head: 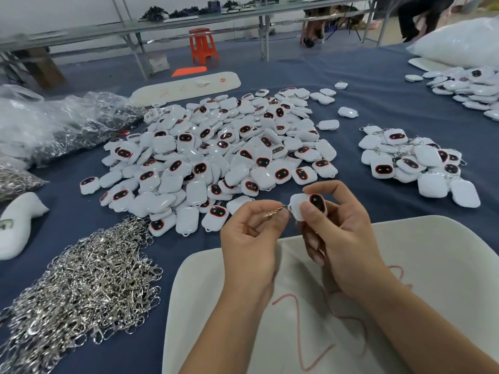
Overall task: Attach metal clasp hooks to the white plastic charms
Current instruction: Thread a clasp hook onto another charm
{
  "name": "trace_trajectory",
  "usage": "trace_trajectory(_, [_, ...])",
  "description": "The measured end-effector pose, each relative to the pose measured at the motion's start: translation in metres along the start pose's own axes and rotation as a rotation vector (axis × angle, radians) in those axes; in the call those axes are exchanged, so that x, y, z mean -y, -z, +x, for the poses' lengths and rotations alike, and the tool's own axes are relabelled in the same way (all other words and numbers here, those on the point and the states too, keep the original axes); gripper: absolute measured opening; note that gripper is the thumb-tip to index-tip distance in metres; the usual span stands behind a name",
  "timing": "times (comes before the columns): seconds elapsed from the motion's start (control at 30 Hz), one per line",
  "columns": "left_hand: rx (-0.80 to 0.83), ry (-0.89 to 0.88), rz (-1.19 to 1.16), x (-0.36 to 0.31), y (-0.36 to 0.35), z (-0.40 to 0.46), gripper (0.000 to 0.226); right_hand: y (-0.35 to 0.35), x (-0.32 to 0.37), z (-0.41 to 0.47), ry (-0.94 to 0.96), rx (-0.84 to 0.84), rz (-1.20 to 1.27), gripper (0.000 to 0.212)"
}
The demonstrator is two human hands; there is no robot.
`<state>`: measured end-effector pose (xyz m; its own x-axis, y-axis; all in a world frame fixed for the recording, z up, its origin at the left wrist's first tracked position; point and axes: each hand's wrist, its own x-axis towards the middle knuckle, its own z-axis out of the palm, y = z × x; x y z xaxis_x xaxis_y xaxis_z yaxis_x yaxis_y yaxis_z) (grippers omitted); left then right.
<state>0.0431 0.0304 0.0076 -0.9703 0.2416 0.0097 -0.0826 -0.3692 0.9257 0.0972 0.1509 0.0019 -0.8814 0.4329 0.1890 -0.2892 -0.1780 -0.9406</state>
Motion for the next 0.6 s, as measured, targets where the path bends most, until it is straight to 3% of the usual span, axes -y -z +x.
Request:
trace_trajectory(0.37, [0.056, -0.328, 0.580, -0.001, 0.011, 0.002, 0.026, 0.001, -0.004, 0.000, -0.009, -0.028, -0.053, 0.010])
trace_trajectory(0.6, [0.041, -0.422, 0.649, 0.003, 0.013, 0.002, 0.025, 0.001, -0.006, 0.002, -0.015, -0.050, -0.078, 0.009])
